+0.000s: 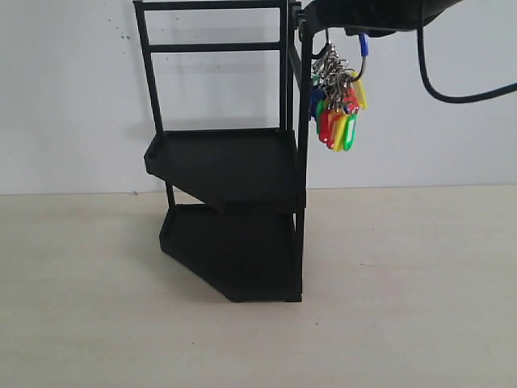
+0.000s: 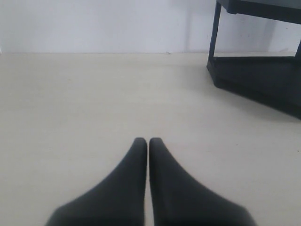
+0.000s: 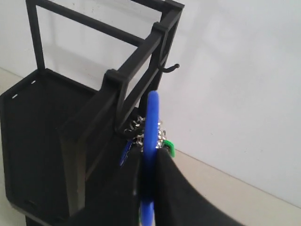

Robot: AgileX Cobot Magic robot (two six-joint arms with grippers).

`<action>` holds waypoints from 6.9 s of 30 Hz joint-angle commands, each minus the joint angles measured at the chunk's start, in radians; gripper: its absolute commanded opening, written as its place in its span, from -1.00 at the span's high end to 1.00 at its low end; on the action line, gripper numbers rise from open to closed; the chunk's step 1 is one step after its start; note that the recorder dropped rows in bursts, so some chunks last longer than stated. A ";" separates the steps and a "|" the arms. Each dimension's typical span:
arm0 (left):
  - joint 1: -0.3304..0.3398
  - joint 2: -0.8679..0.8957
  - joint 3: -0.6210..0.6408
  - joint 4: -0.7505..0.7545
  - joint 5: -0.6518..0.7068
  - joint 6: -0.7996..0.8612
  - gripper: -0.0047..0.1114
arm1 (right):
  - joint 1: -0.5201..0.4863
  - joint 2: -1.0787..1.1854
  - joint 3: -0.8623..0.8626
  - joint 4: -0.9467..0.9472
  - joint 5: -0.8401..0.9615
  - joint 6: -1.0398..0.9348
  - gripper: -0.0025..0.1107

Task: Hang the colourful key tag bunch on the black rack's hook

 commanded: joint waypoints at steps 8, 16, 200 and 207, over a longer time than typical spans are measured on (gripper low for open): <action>0.004 -0.002 -0.001 -0.009 -0.013 -0.010 0.84 | 0.025 -0.011 -0.010 0.009 0.116 -0.013 0.96; 0.004 -0.002 -0.001 -0.009 -0.013 -0.010 0.84 | 0.025 -0.011 -0.010 0.060 0.141 -0.047 0.96; 0.004 -0.002 -0.001 -0.009 -0.013 -0.010 0.84 | -0.443 -1.489 1.525 0.384 -0.229 -0.169 0.96; 0.004 -0.002 -0.001 -0.009 -0.013 -0.010 0.84 | -0.443 -1.489 1.525 0.384 -0.229 -0.169 0.96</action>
